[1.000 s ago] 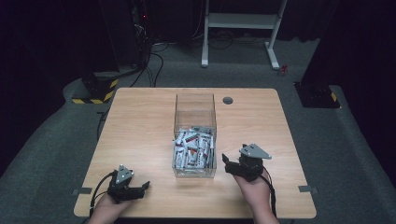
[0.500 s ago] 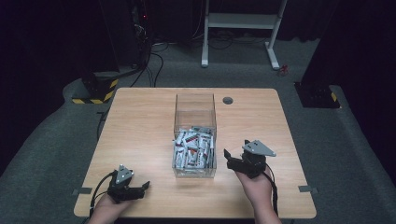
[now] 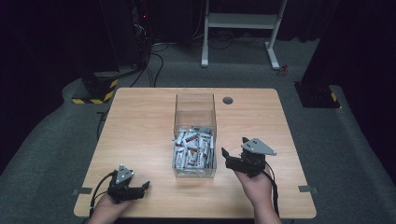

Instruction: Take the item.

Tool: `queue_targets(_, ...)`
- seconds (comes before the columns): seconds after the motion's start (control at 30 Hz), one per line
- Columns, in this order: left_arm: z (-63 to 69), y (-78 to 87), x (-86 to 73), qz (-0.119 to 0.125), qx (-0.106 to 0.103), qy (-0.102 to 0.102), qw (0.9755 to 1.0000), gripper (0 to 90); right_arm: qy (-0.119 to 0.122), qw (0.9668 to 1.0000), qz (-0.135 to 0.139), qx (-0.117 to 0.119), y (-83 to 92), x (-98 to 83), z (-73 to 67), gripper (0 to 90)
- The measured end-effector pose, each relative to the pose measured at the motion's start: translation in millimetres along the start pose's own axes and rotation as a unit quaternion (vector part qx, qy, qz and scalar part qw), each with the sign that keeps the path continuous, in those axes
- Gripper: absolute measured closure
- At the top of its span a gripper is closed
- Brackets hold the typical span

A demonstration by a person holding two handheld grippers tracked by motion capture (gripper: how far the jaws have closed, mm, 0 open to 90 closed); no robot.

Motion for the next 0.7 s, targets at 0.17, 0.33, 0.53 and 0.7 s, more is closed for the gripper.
queue_targets(0.17,-0.1,-0.1,0.1,0.001,0.001,0.000,1.0000,14.6,0.005,0.9997,0.005,0.022,0.3,3.1,-13.0,14.7)
queue_targets(0.33,0.2,-0.2,-0.1,0.001,0.002,0.007,1.0000,14.6,0.009,0.9992,0.007,0.037,-0.5,6.7,-23.6,15.2)
queue_targets(0.53,-0.8,-0.2,0.1,0.001,0.004,0.007,1.0000,14.6,0.012,0.9985,0.012,0.052,-2.4,10.0,-32.6,14.4)
queue_targets(0.7,-1.4,-0.7,0.6,0.001,0.005,0.005,1.0000,14.8,0.020,0.9971,0.017,0.071,-5.4,13.4,-44.6,15.4)
Point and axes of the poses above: each handheld gripper's, and its own axes: y roughly backward along the jaws, x roughly out of its top, z roughly to its right, the point moved 6 cm from there along -y, roughly forward along the jaws, and after that the axes turned 4 degrees about y, right-handed, at the moved point
